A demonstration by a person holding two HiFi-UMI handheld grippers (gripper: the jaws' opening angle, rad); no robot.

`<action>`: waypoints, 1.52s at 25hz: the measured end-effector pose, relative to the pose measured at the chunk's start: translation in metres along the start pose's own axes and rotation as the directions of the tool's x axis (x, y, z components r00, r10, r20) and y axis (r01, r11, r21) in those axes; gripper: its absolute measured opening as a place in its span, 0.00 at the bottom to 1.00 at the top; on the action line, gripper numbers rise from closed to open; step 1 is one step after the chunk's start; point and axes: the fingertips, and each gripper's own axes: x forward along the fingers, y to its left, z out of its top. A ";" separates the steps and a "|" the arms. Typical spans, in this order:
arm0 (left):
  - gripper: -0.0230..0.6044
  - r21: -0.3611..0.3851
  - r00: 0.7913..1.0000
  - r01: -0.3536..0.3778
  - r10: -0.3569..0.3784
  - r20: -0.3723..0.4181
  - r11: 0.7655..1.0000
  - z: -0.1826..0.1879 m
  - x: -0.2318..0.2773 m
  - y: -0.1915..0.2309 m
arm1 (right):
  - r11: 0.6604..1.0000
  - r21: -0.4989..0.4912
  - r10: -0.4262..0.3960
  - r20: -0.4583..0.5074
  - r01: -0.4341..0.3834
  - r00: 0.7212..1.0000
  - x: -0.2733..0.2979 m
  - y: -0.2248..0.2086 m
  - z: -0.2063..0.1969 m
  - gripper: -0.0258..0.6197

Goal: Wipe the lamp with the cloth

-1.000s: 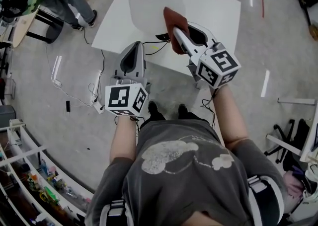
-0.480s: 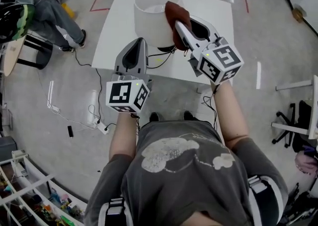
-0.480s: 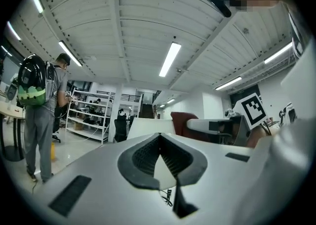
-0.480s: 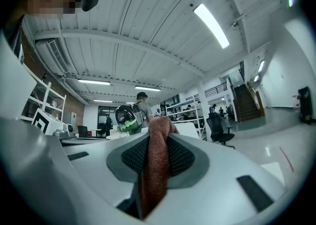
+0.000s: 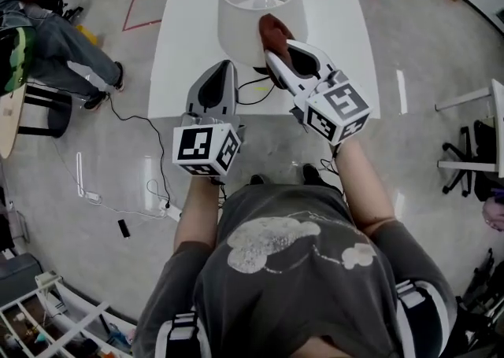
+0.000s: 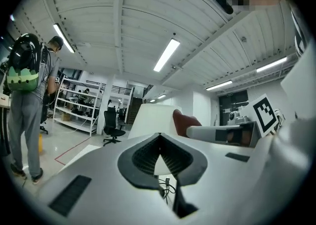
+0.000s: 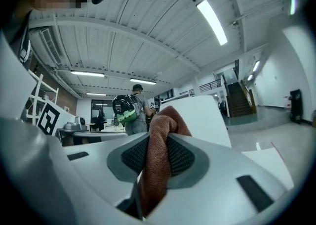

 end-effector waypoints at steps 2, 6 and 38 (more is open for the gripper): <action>0.05 -0.009 1.000 0.023 -0.023 -0.016 1.000 -0.004 -0.001 0.005 | 1.000 0.016 -0.014 -0.027 0.015 1.000 0.005 0.006 -0.014 0.17; 0.05 -0.033 0.997 0.057 -0.059 -0.046 0.998 -0.018 -0.007 0.013 | 0.997 0.050 -0.047 -0.092 0.052 0.995 0.010 0.017 -0.049 0.17; 0.05 0.070 0.999 -0.031 0.032 -0.017 0.997 0.016 -0.020 0.030 | 0.995 0.035 0.088 0.042 -0.089 0.995 0.013 0.049 0.010 0.17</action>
